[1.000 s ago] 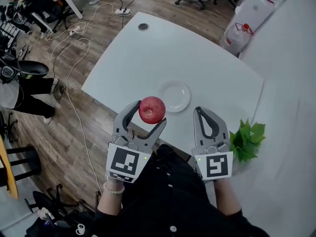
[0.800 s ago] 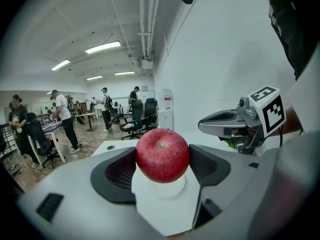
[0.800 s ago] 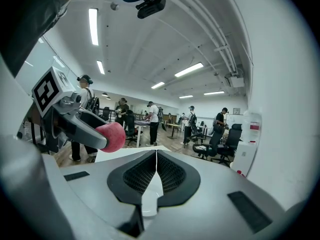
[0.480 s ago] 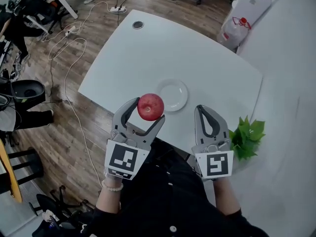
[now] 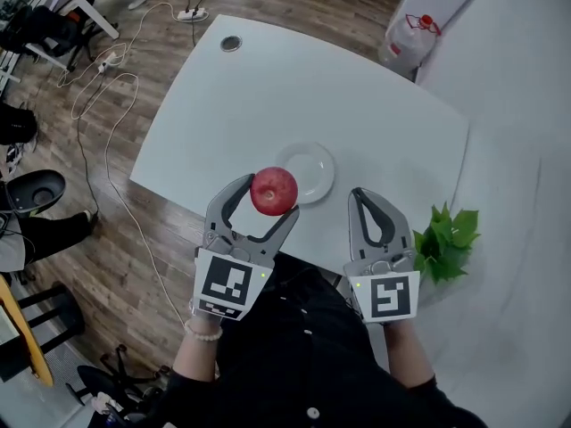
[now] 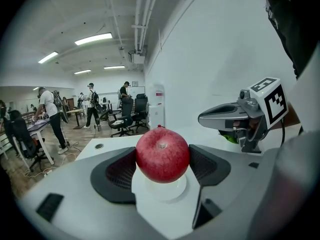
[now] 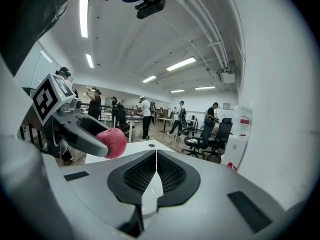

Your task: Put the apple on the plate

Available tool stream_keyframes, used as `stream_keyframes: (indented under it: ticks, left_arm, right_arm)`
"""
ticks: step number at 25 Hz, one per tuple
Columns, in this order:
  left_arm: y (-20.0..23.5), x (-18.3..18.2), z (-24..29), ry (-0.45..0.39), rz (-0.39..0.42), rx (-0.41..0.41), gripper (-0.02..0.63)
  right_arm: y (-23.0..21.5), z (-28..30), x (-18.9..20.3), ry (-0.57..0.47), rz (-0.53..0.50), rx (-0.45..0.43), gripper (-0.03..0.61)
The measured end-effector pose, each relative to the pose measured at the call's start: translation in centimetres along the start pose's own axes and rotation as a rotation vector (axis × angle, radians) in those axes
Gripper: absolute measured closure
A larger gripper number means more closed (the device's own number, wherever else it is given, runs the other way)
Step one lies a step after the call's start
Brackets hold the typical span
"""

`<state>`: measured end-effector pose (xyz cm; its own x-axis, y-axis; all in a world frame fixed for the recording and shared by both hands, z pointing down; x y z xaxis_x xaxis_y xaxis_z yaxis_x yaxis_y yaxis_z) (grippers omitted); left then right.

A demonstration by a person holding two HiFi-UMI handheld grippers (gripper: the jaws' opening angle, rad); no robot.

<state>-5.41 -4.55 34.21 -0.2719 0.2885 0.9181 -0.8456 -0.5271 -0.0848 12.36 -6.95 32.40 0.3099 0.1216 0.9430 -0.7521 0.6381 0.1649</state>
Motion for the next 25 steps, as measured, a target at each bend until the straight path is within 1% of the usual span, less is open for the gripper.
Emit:
stream_keyframes:
  ticks: [7, 12, 20, 22, 25]
  left_arm:
    - [0.4, 0.7, 2.0, 0.000, 0.012, 0.062, 0.268]
    - [0.7, 1.4, 3.7, 0.007, 0.041, 0.103, 0.268]
    - [0.9, 2.2, 5.9, 0.009, 0.064, 0.154, 0.268]
    - [0.8, 2.7, 6.4, 0.019, 0.061, 0.163, 0.268]
    - [0.5, 4.3, 6.9, 0.057, 0.043, 0.167, 0.268]
  right_arm:
    - [0.0, 0.4, 0.3, 0.047, 0.011, 0.045, 0.535]
    - [-0.1, 0.6, 0.4, 0.058, 0.021, 0.074, 0.535]
    - [-0.1, 0.5, 0.7, 0.084, 0.026, 0.107, 0.535]
    - [-0.1, 0.4, 0.9, 0.096, 0.032, 0.117, 0.535]
    - [-0.1, 0.3, 1.0, 0.108, 0.037, 0.131, 0.535]
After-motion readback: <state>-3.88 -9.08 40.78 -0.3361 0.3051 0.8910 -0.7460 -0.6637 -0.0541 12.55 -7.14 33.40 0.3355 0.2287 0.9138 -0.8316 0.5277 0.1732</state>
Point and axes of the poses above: the fingertips, and each gripper's own axes: z forward along the fingers, y to its left, x out of its underside, the point moved 7 cm from there along -z, backward along the fingers, and after that the axes turned 1 degree about z, right-handed, at the moved point
